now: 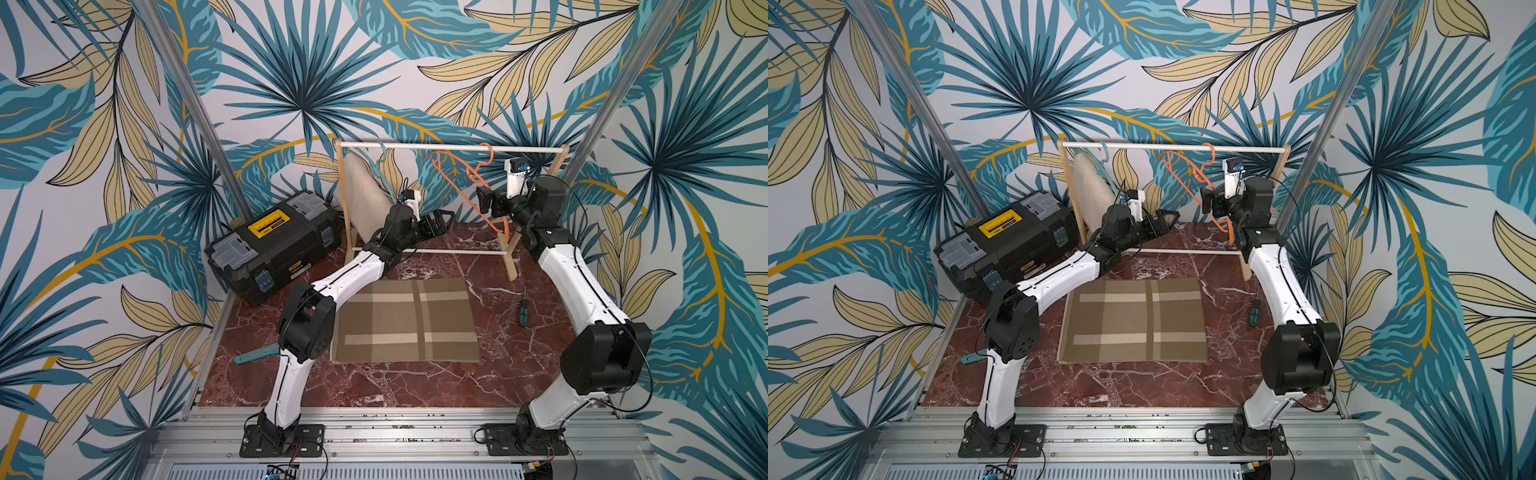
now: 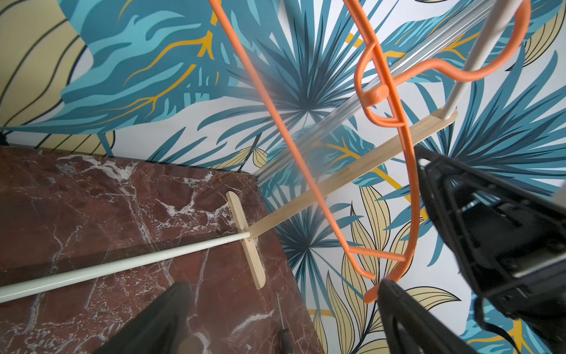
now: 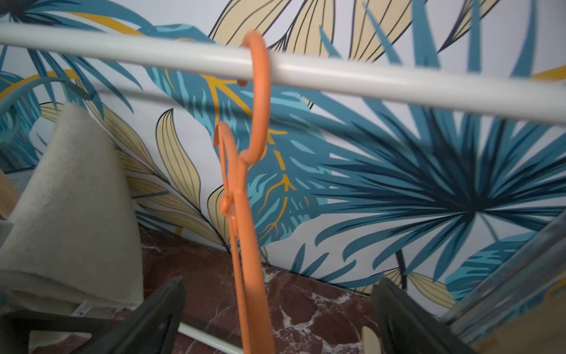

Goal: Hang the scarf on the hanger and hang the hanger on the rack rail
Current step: Pick up the hanger from the clothesline.

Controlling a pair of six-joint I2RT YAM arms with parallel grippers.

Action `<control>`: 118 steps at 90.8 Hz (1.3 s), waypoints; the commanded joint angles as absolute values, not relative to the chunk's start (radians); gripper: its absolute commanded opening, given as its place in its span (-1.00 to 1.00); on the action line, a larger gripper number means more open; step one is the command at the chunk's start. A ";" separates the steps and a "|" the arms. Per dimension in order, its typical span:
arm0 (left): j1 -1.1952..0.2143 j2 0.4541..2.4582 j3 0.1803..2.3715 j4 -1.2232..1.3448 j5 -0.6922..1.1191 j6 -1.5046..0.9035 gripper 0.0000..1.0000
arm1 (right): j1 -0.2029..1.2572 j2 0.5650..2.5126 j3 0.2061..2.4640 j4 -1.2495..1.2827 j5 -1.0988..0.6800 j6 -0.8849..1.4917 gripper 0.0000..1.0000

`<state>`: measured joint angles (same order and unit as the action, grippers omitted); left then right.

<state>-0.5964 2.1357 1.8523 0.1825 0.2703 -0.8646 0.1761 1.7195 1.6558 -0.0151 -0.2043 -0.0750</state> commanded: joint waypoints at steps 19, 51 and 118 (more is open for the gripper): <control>-0.544 2.096 1.792 0.221 0.297 -0.889 1.00 | 0.175 1.824 1.780 -0.118 -0.373 0.034 -0.37; -0.543 1.961 1.753 0.229 0.350 -0.812 1.00 | 0.217 1.716 1.852 -0.195 -0.231 0.019 -1.00; -0.543 1.755 1.508 0.388 0.403 -0.943 1.00 | 0.378 1.683 1.733 -0.355 0.269 -0.005 -1.00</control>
